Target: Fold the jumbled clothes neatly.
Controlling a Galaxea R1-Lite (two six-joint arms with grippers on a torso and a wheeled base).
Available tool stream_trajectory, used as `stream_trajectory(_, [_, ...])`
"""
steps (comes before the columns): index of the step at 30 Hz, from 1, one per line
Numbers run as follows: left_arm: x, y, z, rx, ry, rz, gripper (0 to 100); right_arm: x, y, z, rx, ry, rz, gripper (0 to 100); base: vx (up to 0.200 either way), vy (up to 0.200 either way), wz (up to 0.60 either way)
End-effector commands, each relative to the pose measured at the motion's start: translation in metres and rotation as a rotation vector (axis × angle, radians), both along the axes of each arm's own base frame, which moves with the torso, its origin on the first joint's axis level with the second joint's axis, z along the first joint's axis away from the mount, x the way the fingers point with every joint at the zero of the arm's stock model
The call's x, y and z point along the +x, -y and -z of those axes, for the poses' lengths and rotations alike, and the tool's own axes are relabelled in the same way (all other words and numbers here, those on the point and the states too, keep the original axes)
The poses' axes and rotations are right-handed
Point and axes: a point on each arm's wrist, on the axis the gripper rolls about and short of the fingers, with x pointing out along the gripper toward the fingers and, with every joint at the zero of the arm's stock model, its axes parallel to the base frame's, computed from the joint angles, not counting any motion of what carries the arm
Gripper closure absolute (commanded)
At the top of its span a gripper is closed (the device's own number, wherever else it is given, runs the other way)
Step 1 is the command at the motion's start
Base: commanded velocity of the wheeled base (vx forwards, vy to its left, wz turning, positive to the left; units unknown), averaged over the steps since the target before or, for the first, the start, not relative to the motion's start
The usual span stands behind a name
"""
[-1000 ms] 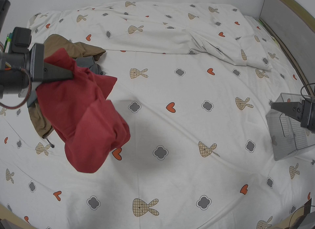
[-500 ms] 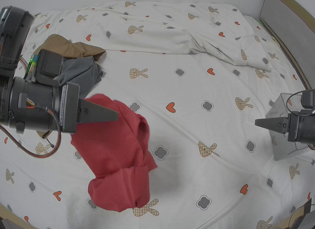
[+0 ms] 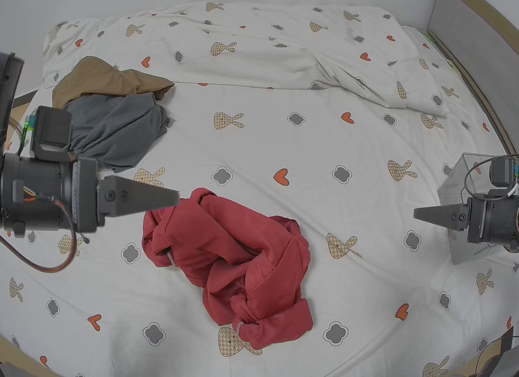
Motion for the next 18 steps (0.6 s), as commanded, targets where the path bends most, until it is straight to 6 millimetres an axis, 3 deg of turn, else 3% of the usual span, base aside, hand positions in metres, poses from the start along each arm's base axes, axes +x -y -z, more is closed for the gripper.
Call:
stream_trajectory(1, [-0.010,-0.039,-0.002,-0.019,0.052,-0.168,0,-0.003,-0.015,0.011,-0.021,-0.041,-0.084,0,0.000,0.000,0.00])
stream_trajectory(4, [-0.002,-0.060,0.003,-0.006,0.036,-0.308,0,0.014,-0.045,0.024,-0.073,-0.116,-0.164,0,0.000,0.000,0.00])
stream_trajectory(8, [0.002,-0.075,0.007,-0.003,0.020,-0.397,0,0.039,-0.095,0.045,-0.145,-0.197,-0.257,0,0.000,0.000,0.00])
stream_trajectory(10, [0.002,-0.076,0.009,-0.002,0.015,-0.403,0,0.045,-0.105,0.050,-0.157,-0.210,-0.270,0,0.000,0.000,0.00])
stream_trajectory(11, [0.001,-0.077,0.016,0.006,-0.001,-0.411,0,0.053,-0.127,0.058,-0.175,-0.227,-0.311,0,0.000,0.000,0.00])
stream_trajectory(14, [0.003,-0.078,0.024,0.016,-0.021,-0.419,0,0.061,-0.155,0.073,-0.212,-0.251,-0.345,0,0.000,0.000,0.00])
stream_trajectory(18, [0.005,-0.080,0.028,0.018,-0.030,-0.429,0,0.070,-0.181,0.091,-0.291,-0.239,-0.305,0,0.000,0.000,0.00])
